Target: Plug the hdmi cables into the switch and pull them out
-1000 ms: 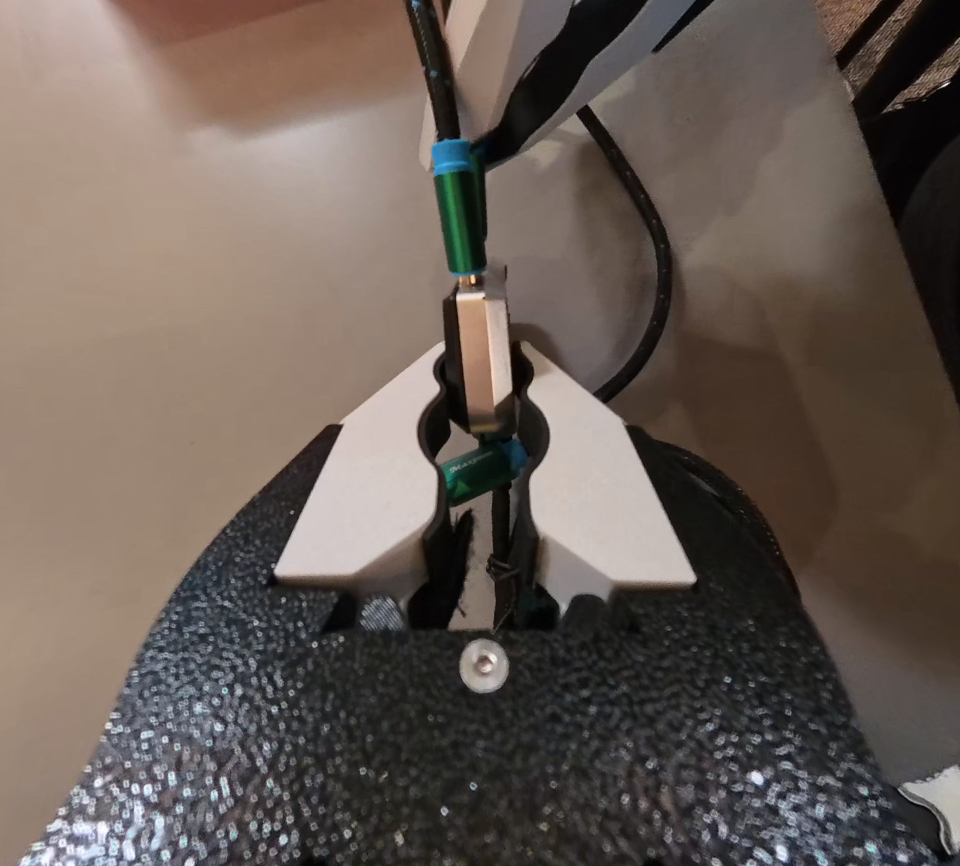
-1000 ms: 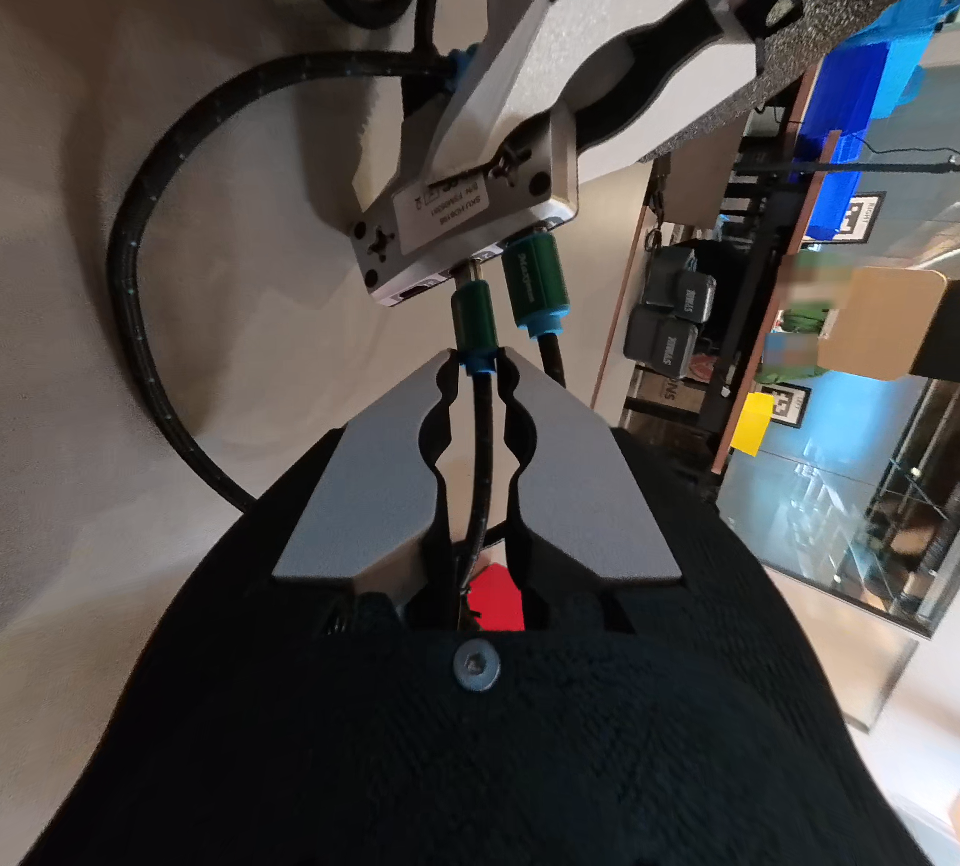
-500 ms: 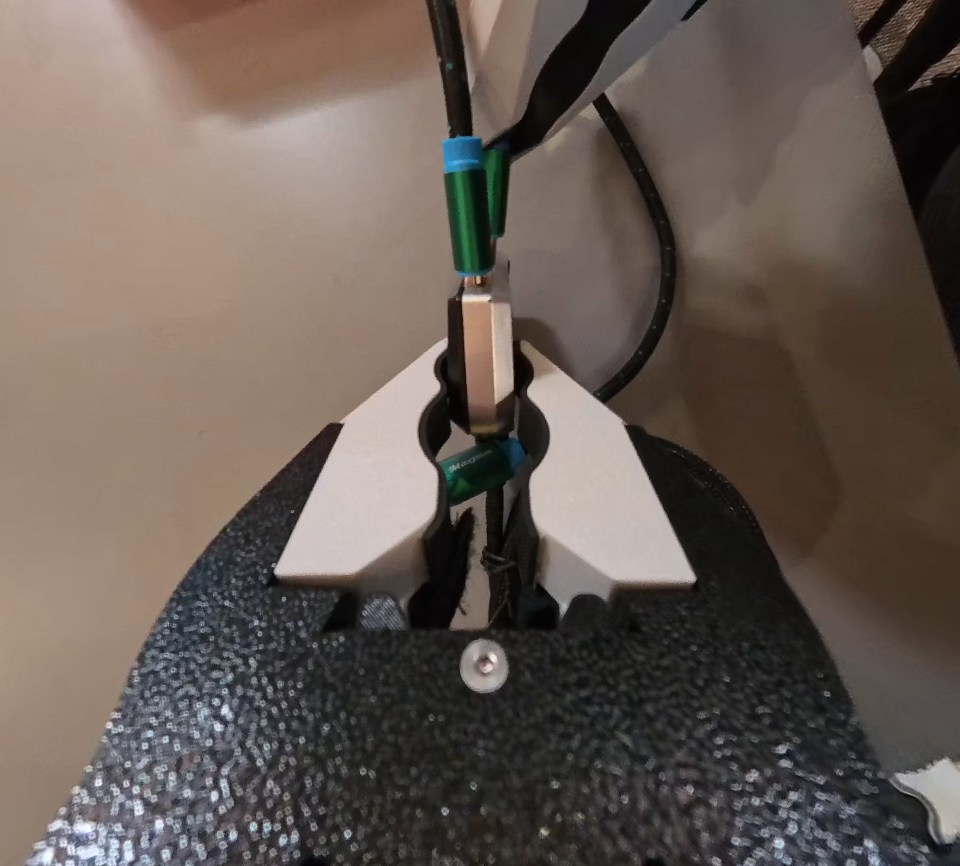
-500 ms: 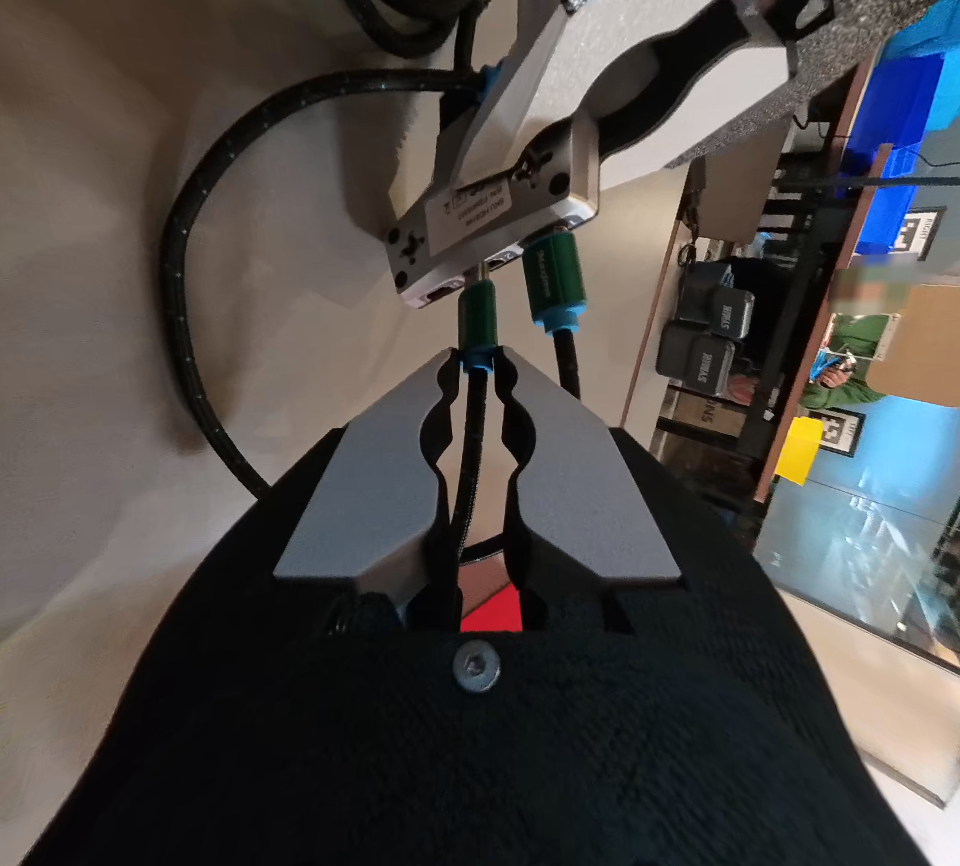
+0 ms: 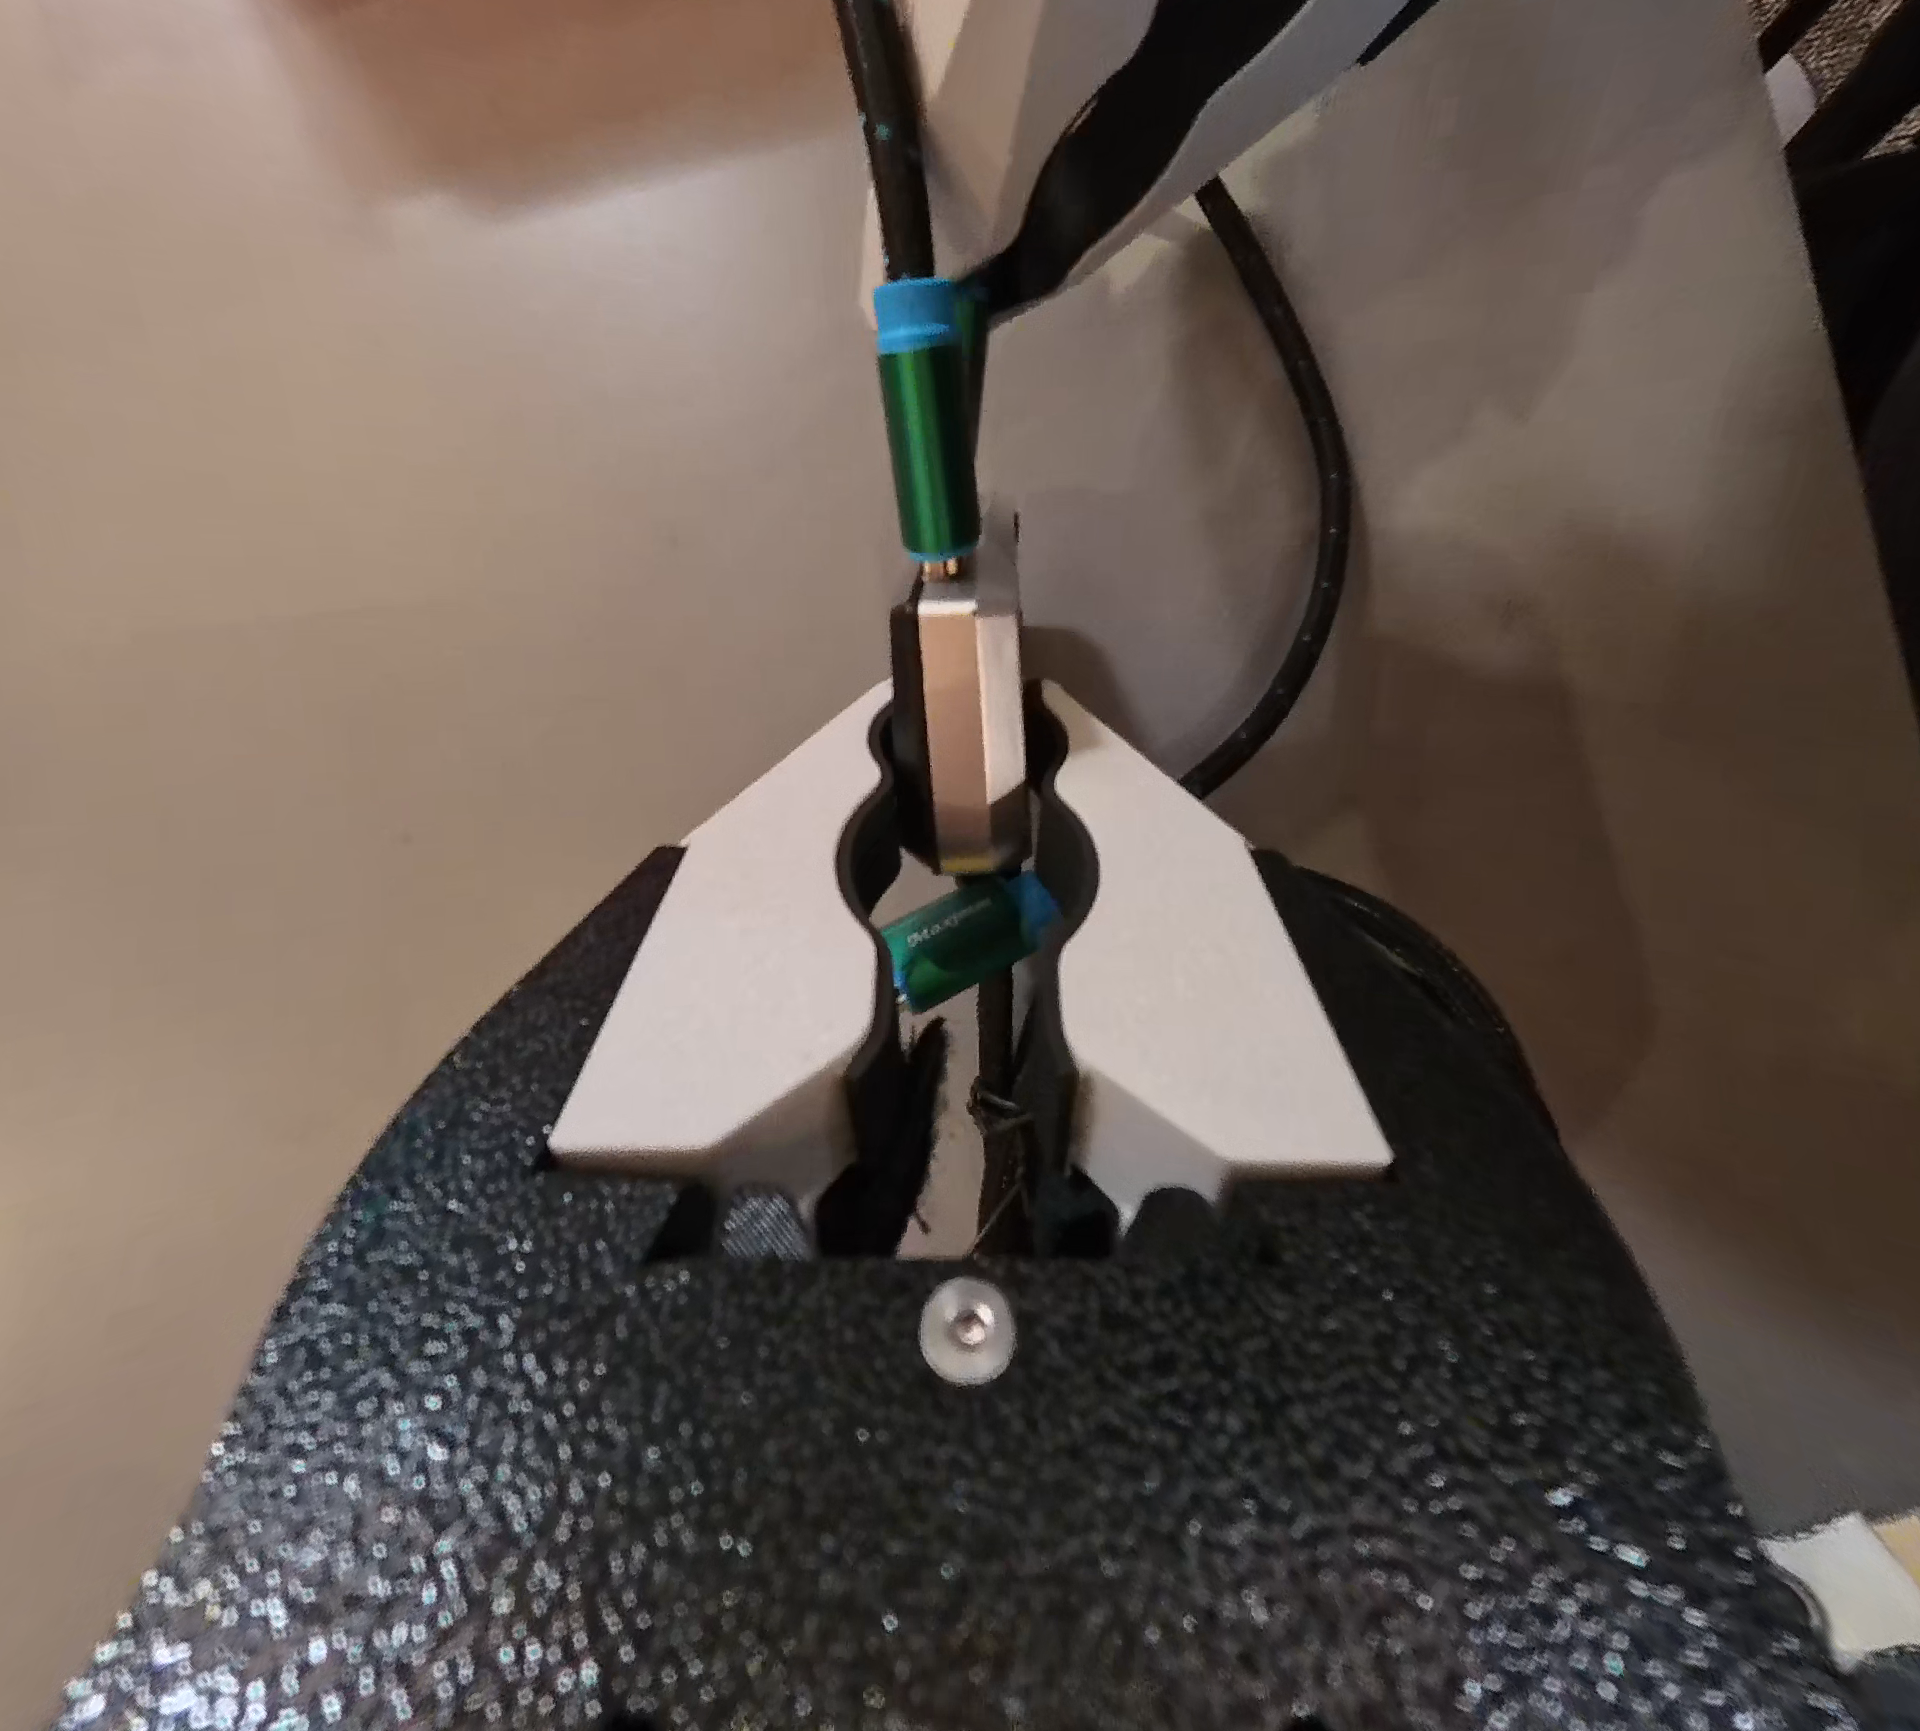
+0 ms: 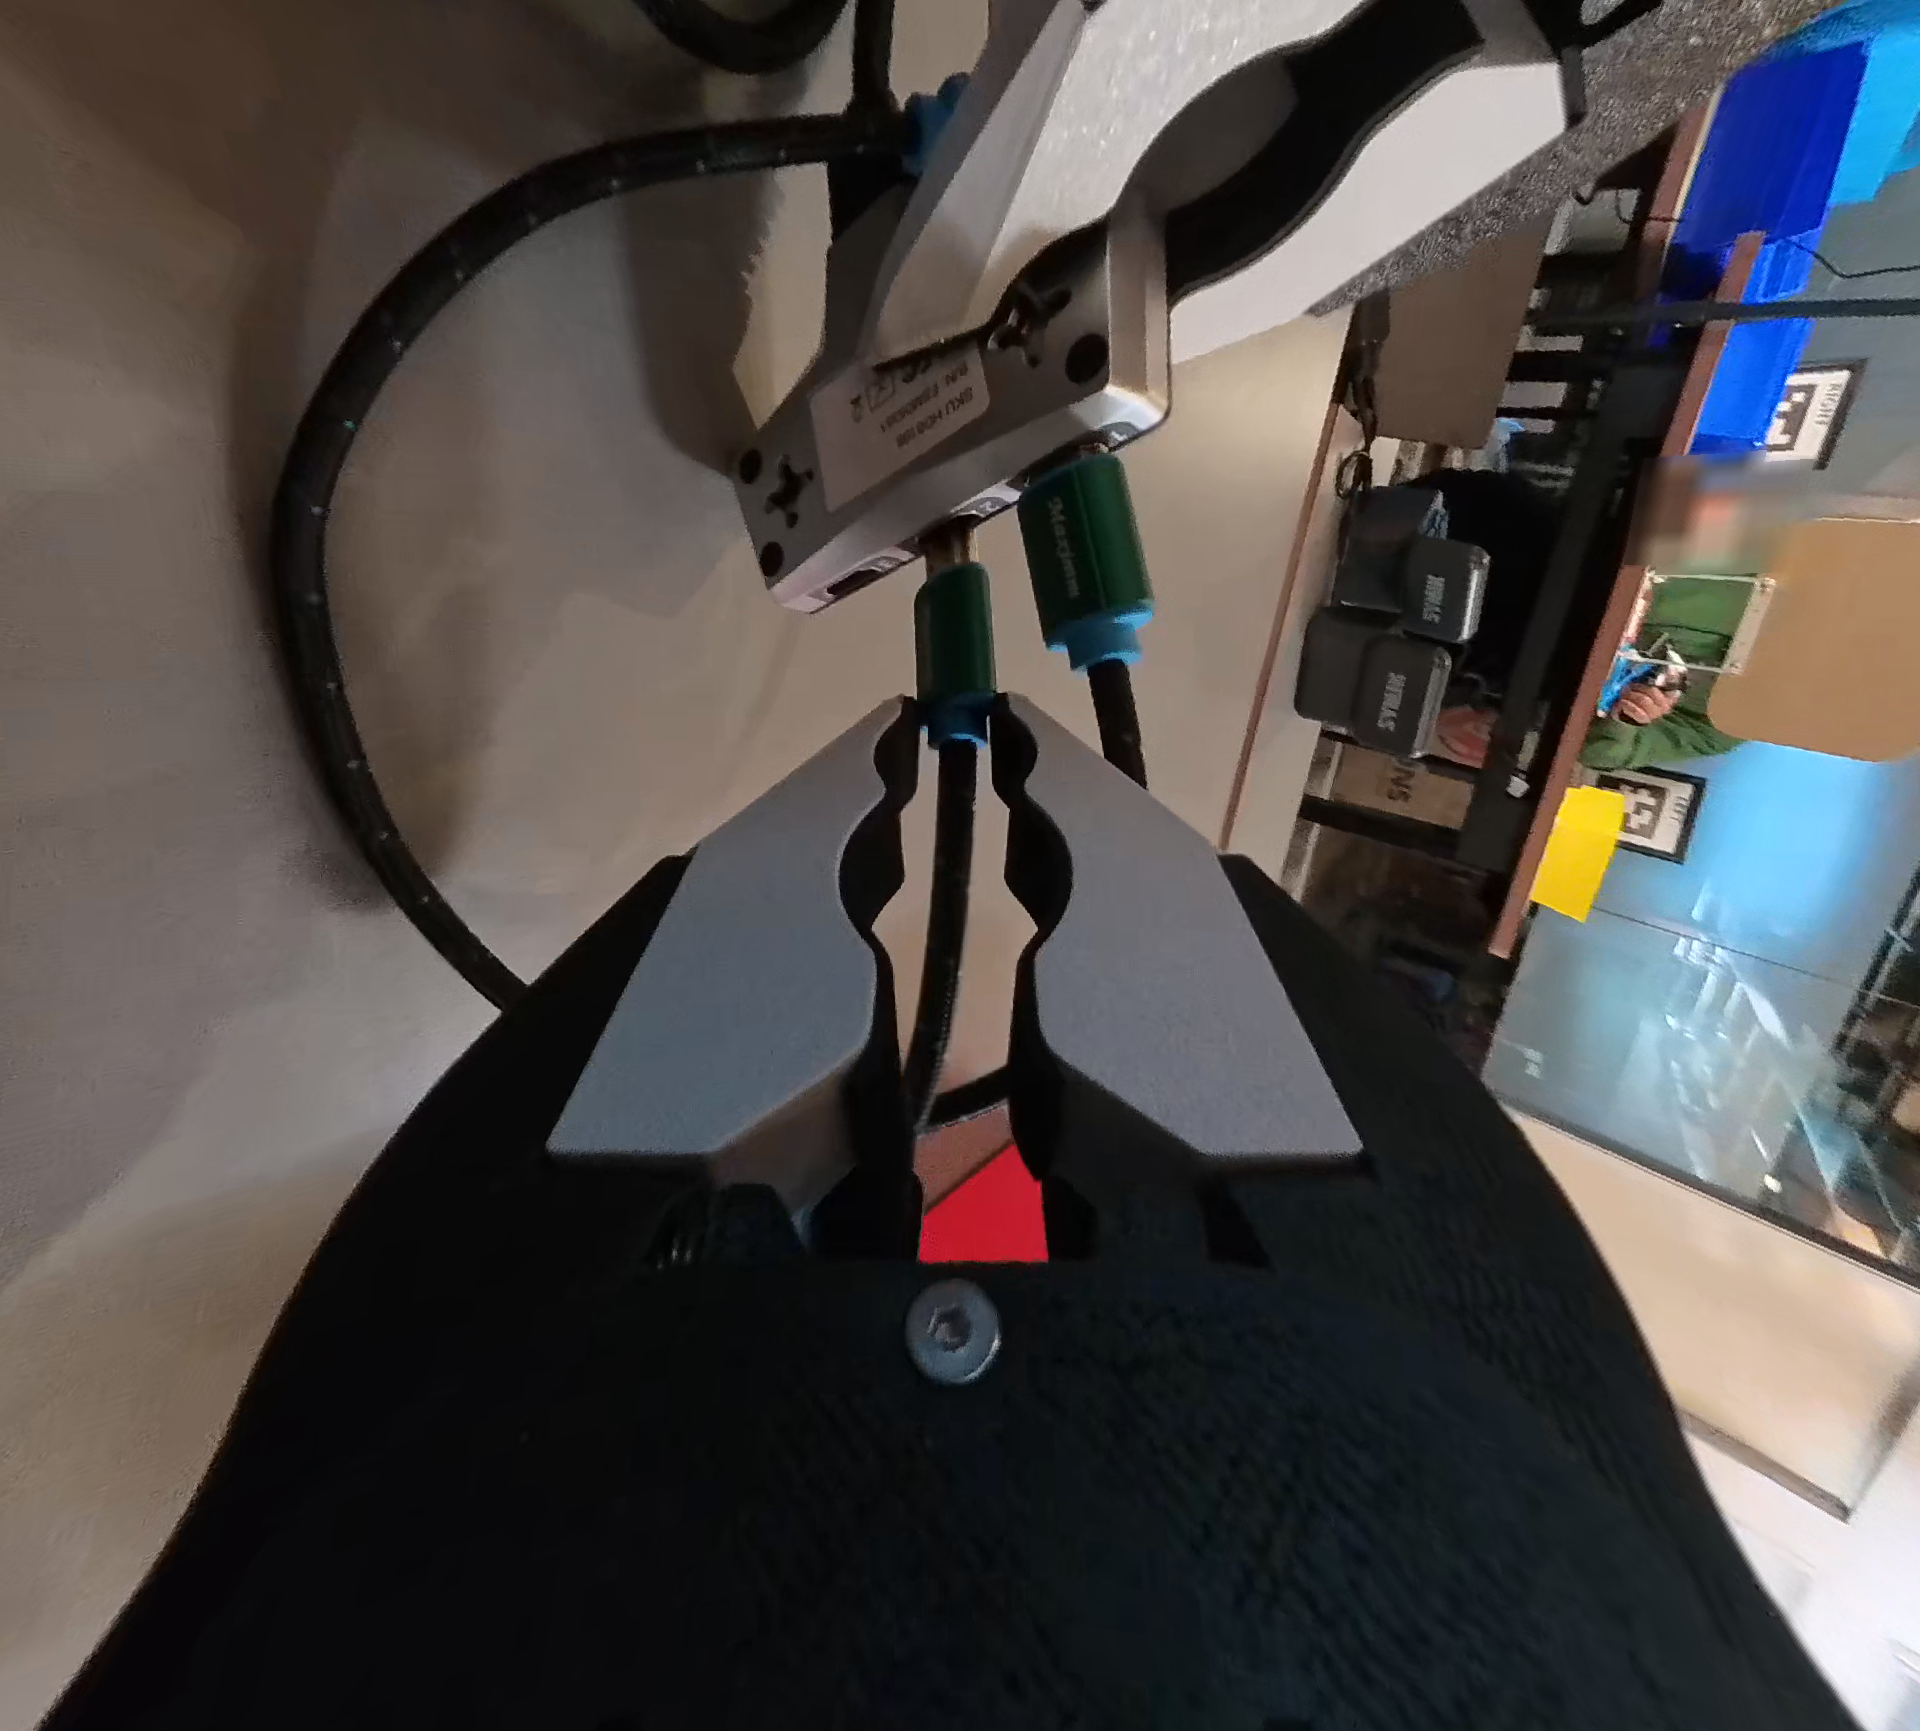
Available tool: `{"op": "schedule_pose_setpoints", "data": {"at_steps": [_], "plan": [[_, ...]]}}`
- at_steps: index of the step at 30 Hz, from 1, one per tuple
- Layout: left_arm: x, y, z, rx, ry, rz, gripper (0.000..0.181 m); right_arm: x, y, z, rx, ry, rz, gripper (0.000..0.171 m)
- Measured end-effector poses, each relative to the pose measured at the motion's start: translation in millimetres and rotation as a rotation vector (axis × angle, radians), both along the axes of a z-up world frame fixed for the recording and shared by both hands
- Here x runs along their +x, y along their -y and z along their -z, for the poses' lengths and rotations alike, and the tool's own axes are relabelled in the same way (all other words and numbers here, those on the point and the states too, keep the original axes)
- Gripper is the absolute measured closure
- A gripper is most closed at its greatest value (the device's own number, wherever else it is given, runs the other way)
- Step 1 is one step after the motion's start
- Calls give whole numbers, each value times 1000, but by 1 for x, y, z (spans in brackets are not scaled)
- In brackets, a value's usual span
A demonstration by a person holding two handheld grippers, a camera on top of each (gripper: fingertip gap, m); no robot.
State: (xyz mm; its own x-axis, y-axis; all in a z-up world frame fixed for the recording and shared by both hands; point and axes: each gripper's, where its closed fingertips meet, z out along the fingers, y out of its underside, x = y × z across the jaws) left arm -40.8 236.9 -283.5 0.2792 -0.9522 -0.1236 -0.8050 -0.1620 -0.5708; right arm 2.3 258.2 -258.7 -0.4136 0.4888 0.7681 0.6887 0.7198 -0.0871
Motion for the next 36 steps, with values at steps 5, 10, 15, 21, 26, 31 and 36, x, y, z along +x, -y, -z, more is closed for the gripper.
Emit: {"op": "schedule_pose_setpoints", "data": {"at_steps": [5,10,15,21,26,31,36], "plan": [[0,0,0,9,-16,2,162,1,8,0,-58,-5,-23,160],[2,0,0,19,-24,5,162,2,8,0,-81,-8,-28,160],[3,0,0,18,-16,4,162,3,7,1,-96,-13,-39,160],[3,0,0,12,-9,2,162,3,7,1,-90,-10,-45,159],[3,0,1,13,-9,4,162,4,6,2,-89,3,-34,159],[3,0,1,16,-14,4,162,2,4,1,-65,1,-23,159],[4,0,1,7,-18,-1,162,2,8,0,-68,3,-51,160]]}}
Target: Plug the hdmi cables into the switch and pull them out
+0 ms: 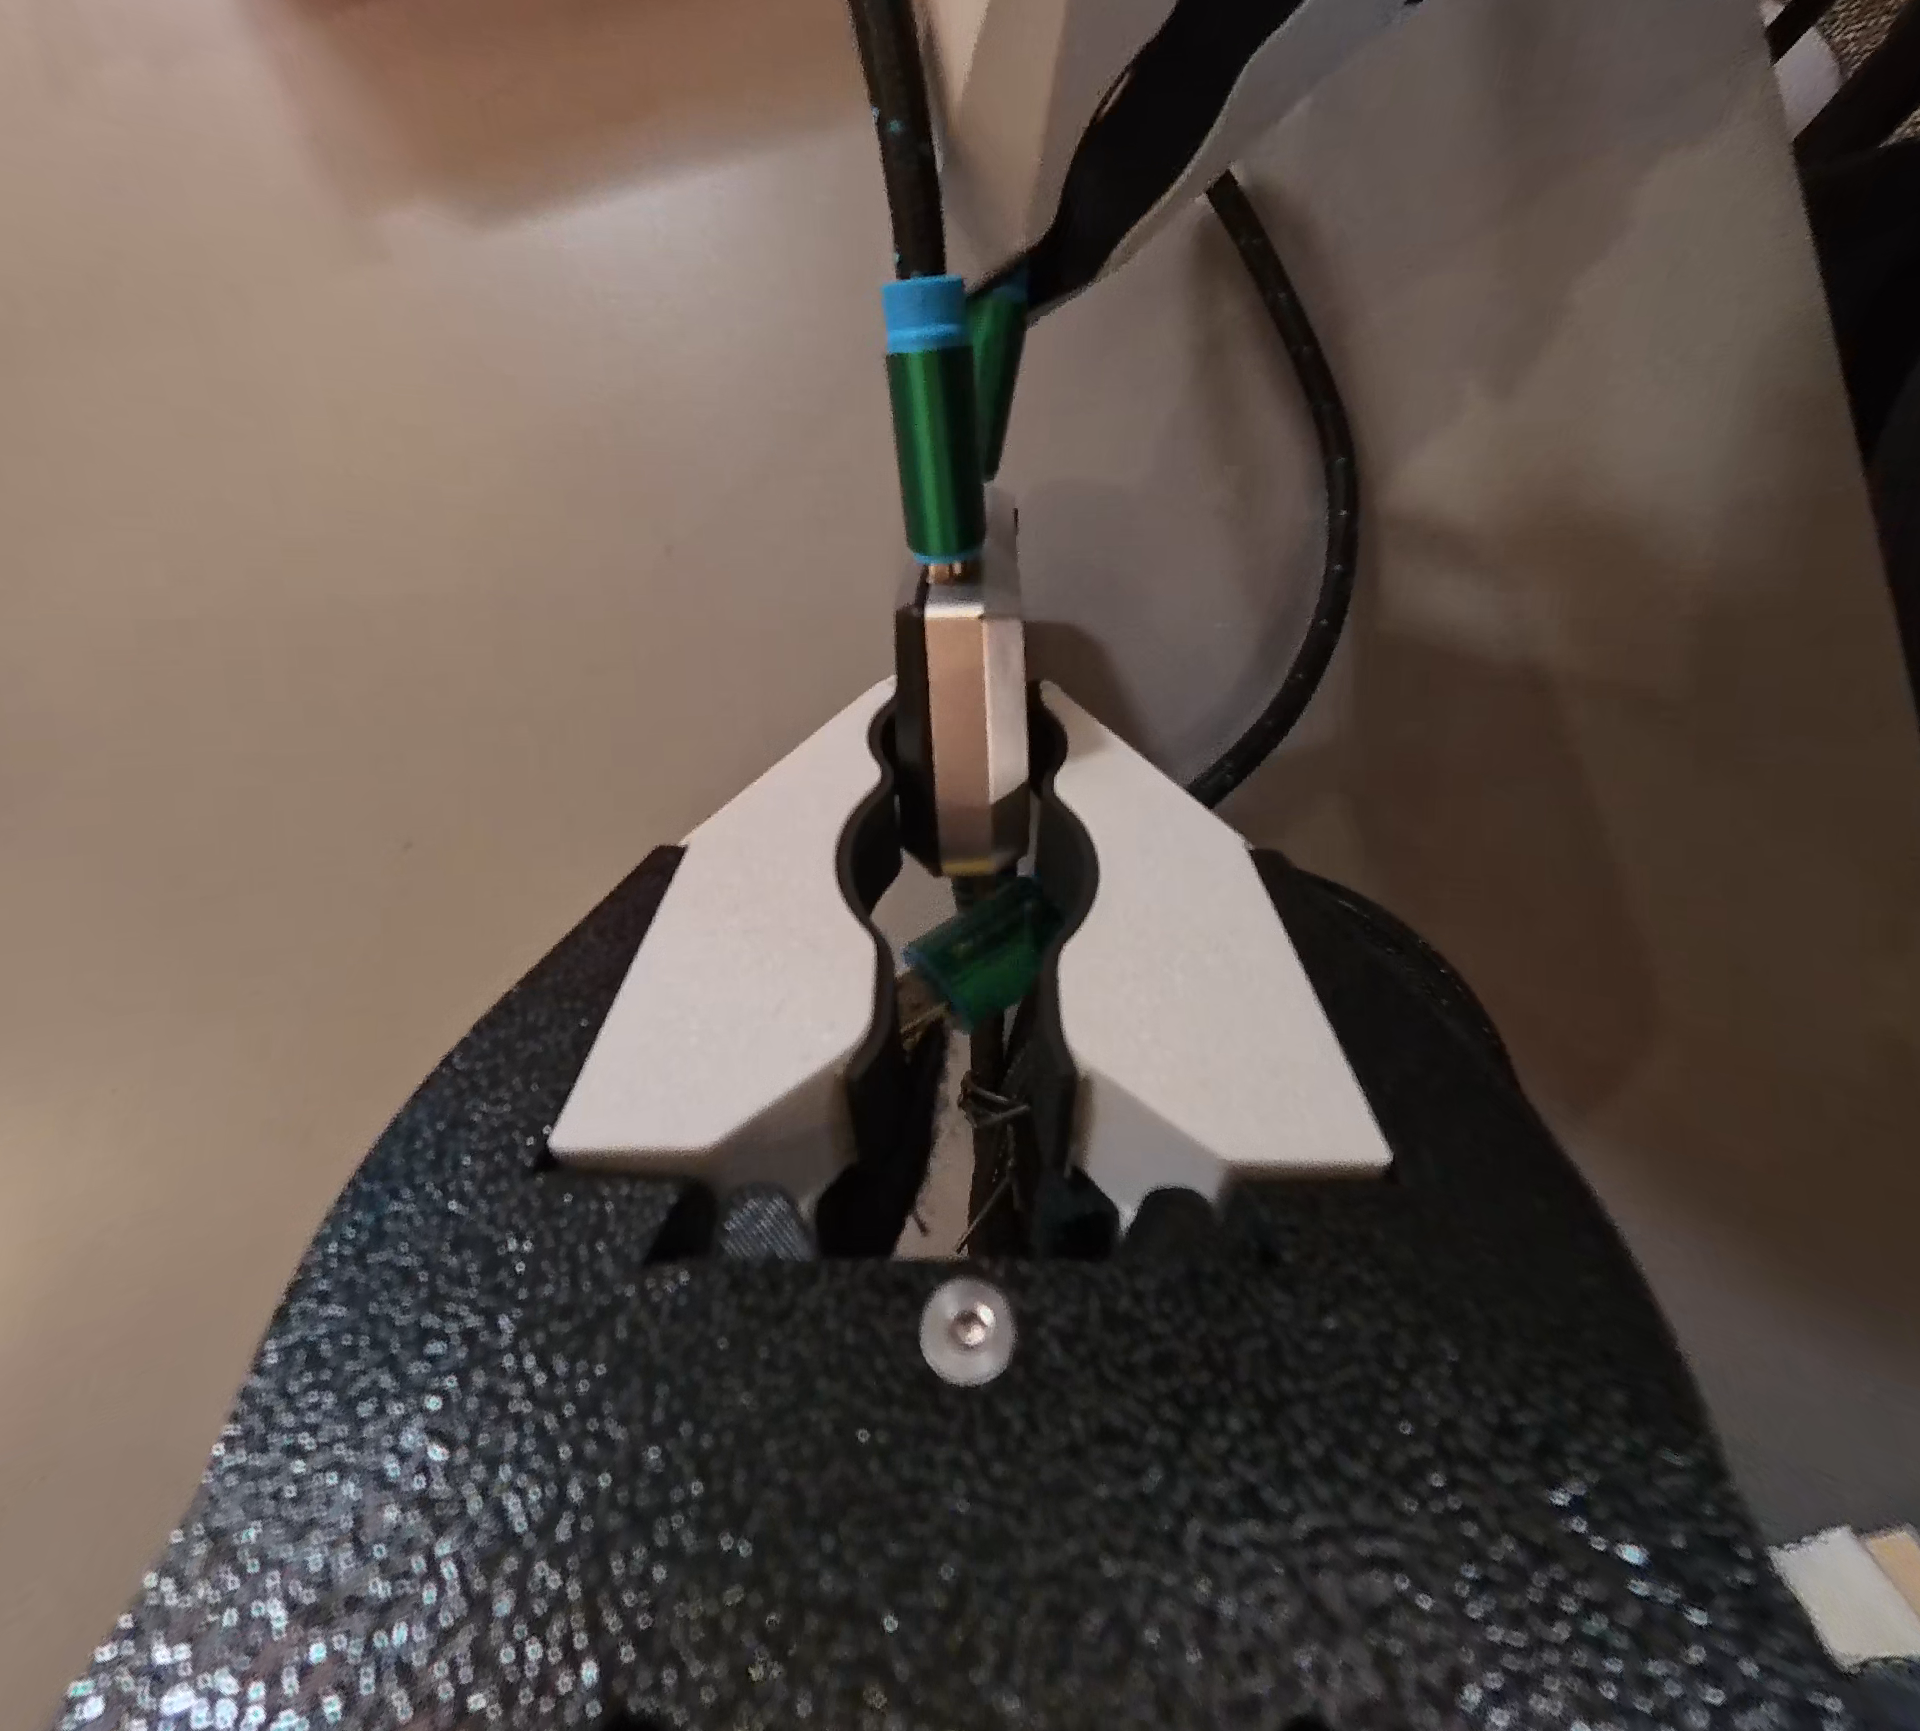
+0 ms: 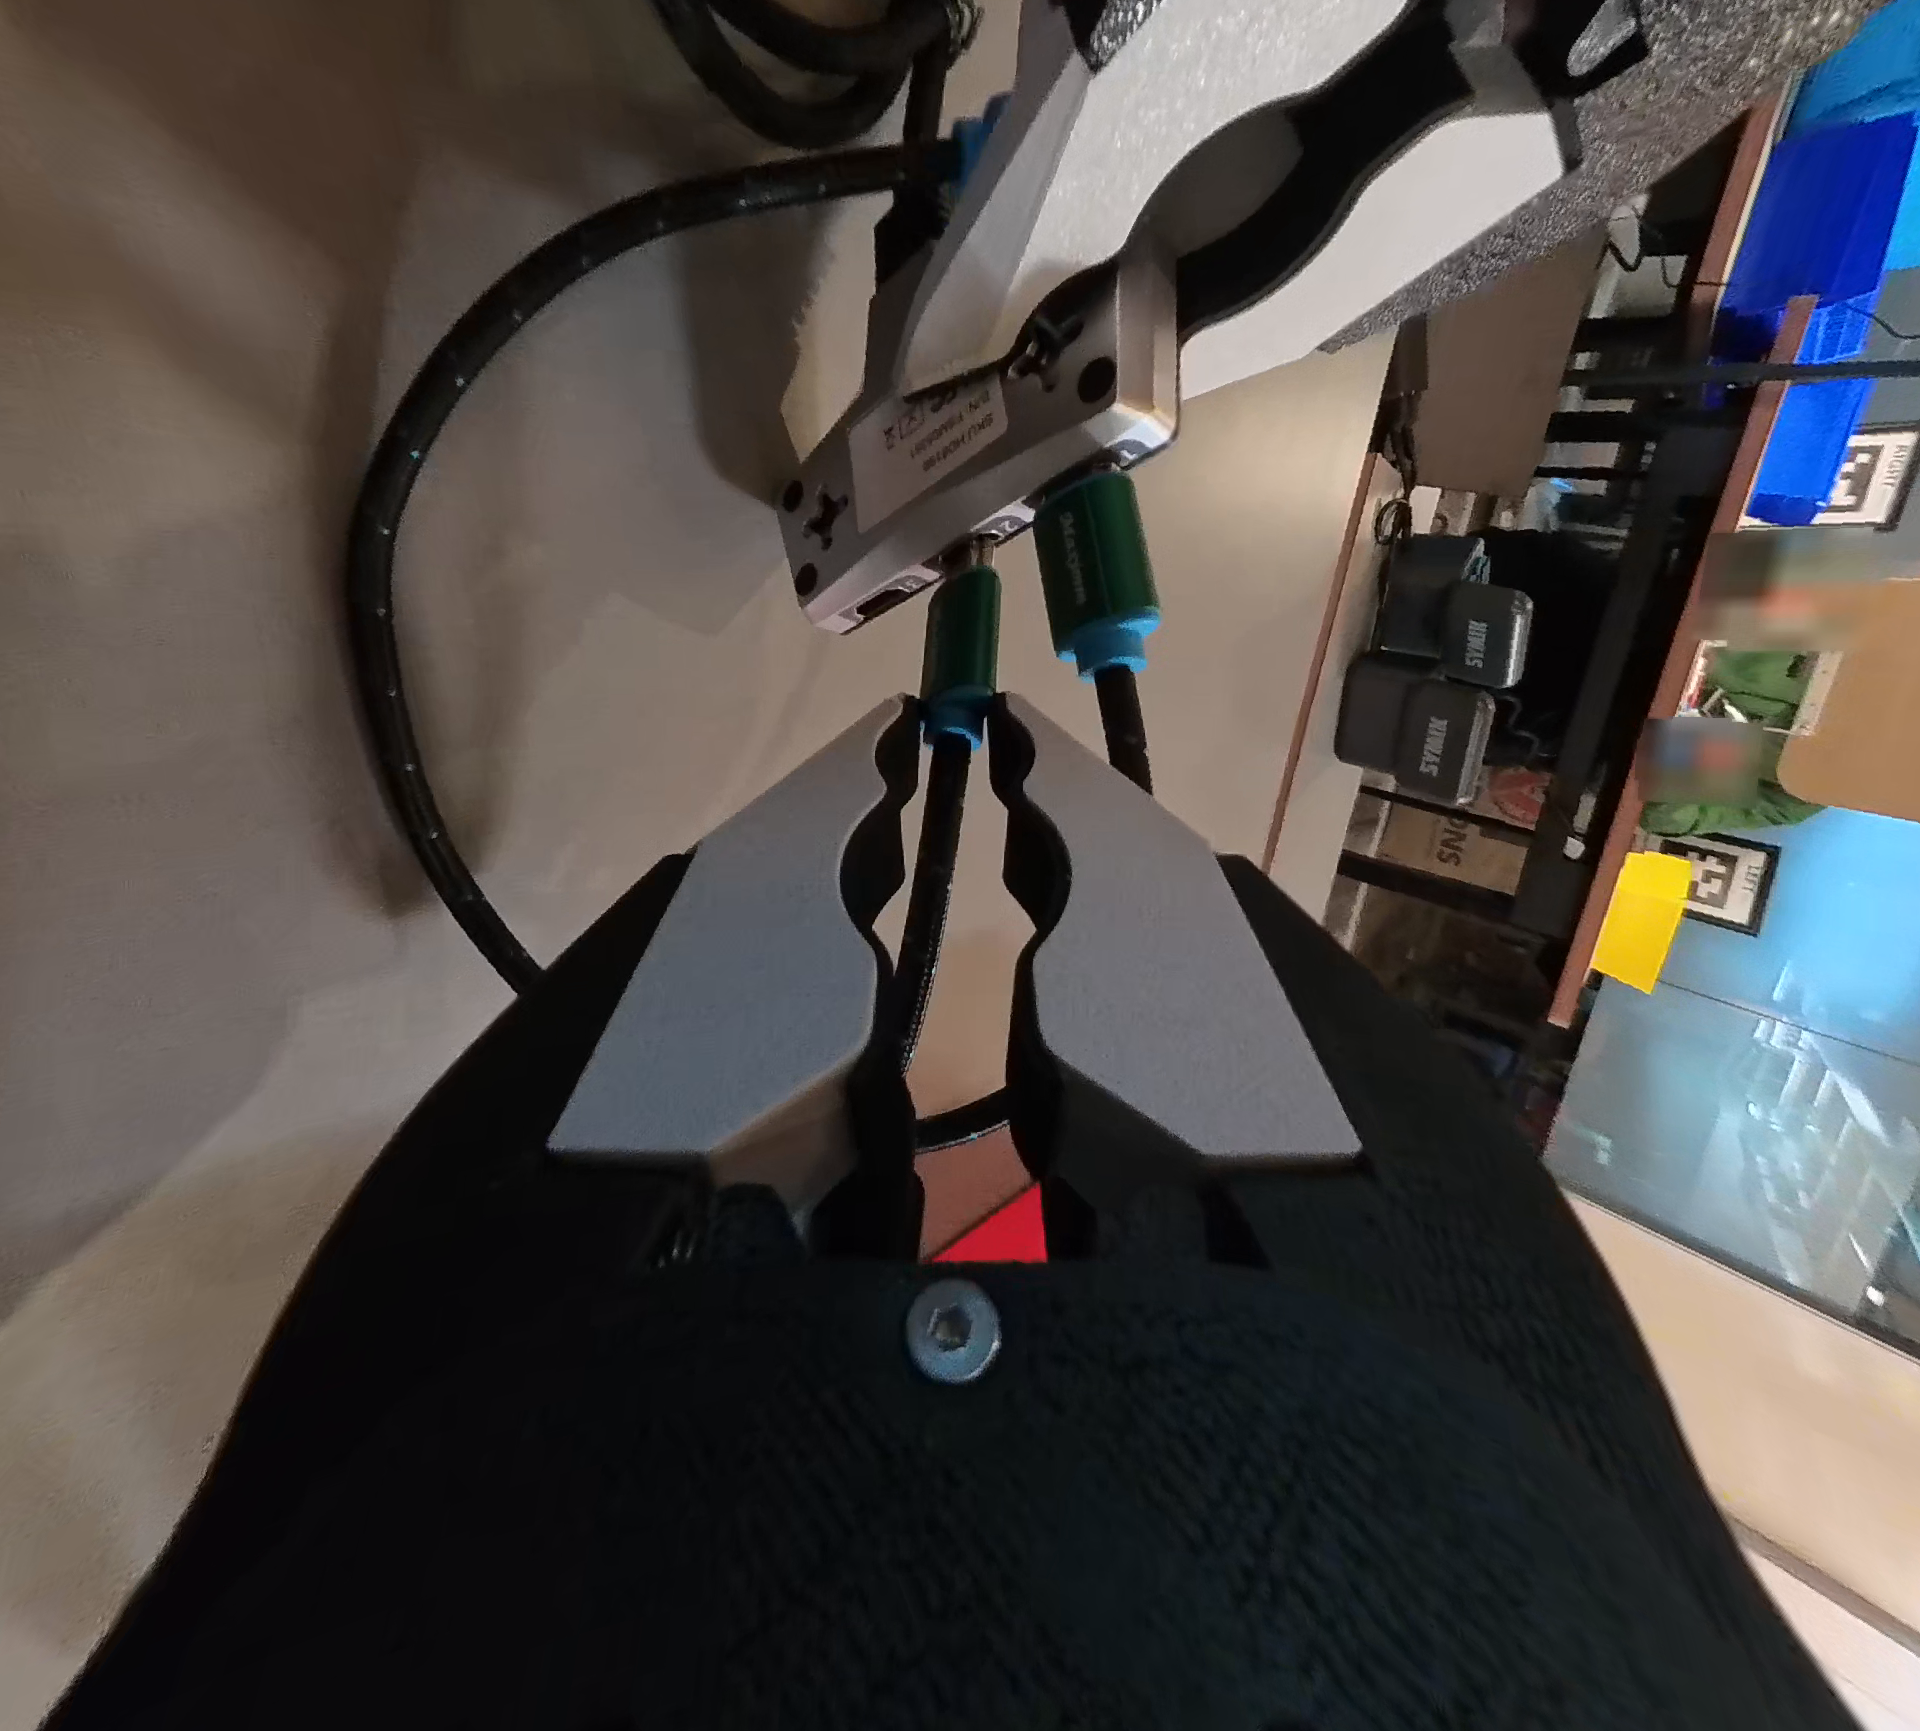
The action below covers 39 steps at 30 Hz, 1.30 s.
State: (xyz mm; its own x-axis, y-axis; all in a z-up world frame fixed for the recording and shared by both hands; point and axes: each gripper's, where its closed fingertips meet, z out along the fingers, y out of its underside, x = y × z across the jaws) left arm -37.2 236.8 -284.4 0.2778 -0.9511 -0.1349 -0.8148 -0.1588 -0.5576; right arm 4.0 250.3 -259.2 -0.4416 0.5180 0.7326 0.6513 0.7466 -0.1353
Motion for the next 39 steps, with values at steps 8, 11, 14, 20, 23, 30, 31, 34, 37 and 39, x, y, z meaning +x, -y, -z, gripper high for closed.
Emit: {"op": "schedule_pose_setpoints", "data": {"at_steps": [8,11,14,20,23,30,31,34,37,39], "plan": [[1,1,0,21,-5,28,162,0,0,0,-13,1,7,160],[1,1,0,26,-16,28,162,-1,-3,-1,27,5,23,160],[0,1,0,17,-13,19,161,-3,-8,-2,88,10,47,160],[-1,0,1,-9,-6,-7,161,-6,-18,-2,199,16,71,159],[-1,0,1,-30,-13,-38,161,-8,-21,-1,230,26,87,159],[-5,0,1,-14,-51,-39,162,-13,-22,18,211,70,79,159],[-8,-1,1,-5,-69,-48,162,-8,-25,12,202,58,93,160],[-16,-2,1,9,-111,-63,162,9,-24,7,103,71,131,160],[-15,0,1,10,-121,-55,162,6,-6,17,-29,83,104,160],[-15,0,1,14,-138,-50,162,1,-8,20,17,98,110,160]]}}
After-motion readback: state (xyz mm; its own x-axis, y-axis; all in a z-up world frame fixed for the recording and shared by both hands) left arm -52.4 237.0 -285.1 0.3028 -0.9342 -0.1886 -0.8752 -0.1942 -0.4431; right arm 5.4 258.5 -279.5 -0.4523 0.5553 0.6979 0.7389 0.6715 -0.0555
